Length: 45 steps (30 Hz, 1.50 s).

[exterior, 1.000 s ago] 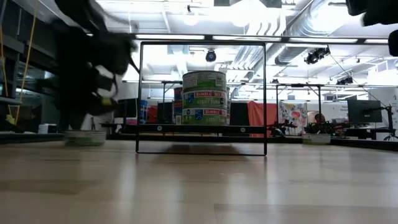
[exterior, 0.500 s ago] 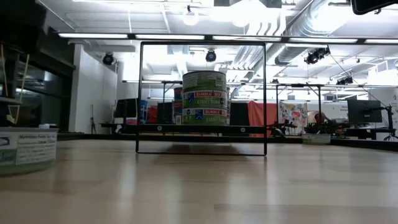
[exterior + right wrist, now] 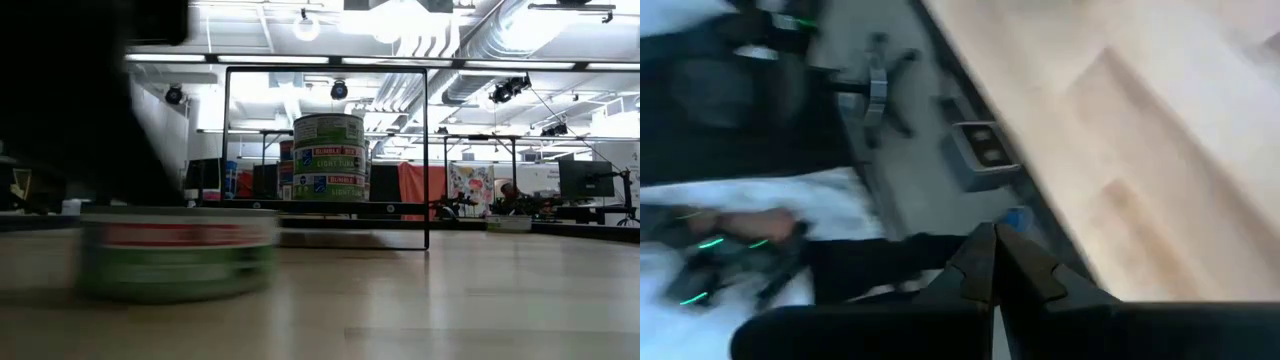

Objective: Stack canned seafood by type on shelf
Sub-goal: Stack the green tuna can on top of the other green tuna cans on the shelf

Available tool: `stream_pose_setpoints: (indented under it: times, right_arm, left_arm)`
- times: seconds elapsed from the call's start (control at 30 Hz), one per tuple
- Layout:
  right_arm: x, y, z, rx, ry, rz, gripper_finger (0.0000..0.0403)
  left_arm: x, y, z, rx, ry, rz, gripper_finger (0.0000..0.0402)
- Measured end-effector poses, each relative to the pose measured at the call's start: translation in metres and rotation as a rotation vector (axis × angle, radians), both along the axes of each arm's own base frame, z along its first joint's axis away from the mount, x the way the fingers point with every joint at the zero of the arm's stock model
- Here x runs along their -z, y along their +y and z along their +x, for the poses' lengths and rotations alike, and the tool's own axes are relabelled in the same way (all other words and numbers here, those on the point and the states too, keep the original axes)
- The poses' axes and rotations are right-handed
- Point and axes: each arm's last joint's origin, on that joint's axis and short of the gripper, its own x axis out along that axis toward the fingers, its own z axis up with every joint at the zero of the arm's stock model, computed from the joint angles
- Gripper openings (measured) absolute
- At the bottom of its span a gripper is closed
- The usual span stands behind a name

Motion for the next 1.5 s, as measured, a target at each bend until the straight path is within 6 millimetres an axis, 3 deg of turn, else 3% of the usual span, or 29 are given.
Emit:
stream_pose_setpoints:
  times: [0.1,0.23,0.4,0.6,0.87,1.0,1.13,1.23,1.4,1.5]
  right_arm:
    - [-0.003,0.007,0.014,-0.027,0.066,-0.116,0.0000]
    - [-0.009,0.014,0.025,-0.032,0.112,-0.185,0.0000]
    - [-0.011,0.019,0.030,-0.063,0.090,-0.207,0.0000]
    - [-0.007,0.018,0.025,-0.071,0.129,-0.252,0.0000]
    - [0.000,0.022,0.008,-0.122,0.208,-0.354,0.0000]
    - [0.021,0.027,-0.007,-0.125,0.260,-0.312,0.0000]
    - [0.045,0.037,-0.019,-0.097,0.194,-0.156,0.0000]
    - [0.053,0.043,-0.023,-0.081,0.107,-0.063,0.0000]
    - [0.055,0.041,-0.023,-0.048,0.036,-0.081,0.0000]
    - [0.054,0.038,-0.019,-0.060,0.013,-0.106,0.0000]
  left_arm:
    - [-0.001,0.003,0.020,0.052,-0.029,0.028,0.0000]
    - [-0.018,0.001,0.035,0.111,-0.062,0.065,0.0000]
    - [-0.046,-0.013,0.039,0.214,-0.105,0.124,0.0000]
    - [-0.062,-0.029,0.033,0.298,-0.101,0.183,0.0000]
    - [-0.073,-0.026,0.009,0.233,-0.018,0.237,0.0000]
    - [-0.084,-0.030,-0.002,0.195,-0.057,0.242,0.0000]
    - [-0.088,-0.038,-0.005,0.182,-0.103,0.191,0.0000]
    - [-0.093,-0.046,-0.005,0.185,-0.166,0.129,0.0000]
    - [-0.103,-0.054,0.005,0.243,-0.321,-0.006,0.0000]
    - [-0.091,-0.040,0.016,0.238,-0.408,-0.091,0.0000]
